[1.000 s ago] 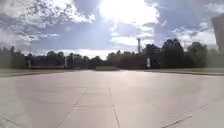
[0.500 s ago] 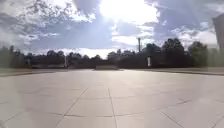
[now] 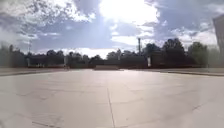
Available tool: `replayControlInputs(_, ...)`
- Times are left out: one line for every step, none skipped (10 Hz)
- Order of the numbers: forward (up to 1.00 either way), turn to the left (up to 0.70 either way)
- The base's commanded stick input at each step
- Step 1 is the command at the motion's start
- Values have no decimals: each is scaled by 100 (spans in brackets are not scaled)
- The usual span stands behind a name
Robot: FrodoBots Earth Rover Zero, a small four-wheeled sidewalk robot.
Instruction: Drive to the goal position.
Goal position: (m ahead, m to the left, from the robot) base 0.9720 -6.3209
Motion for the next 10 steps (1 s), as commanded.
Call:
replayControlInputs(54, -1)
replayControlInputs(54, -1)
replayControlInputs(55, -1)
replayControlInputs(55, -1)
replayControlInputs(54, -1)
replayControlInputs(54, -1)
replayControlInputs(54, -1)
replayControlInputs(54, -1)
replayControlInputs(55, -1)
replayControlInputs(55, -1)
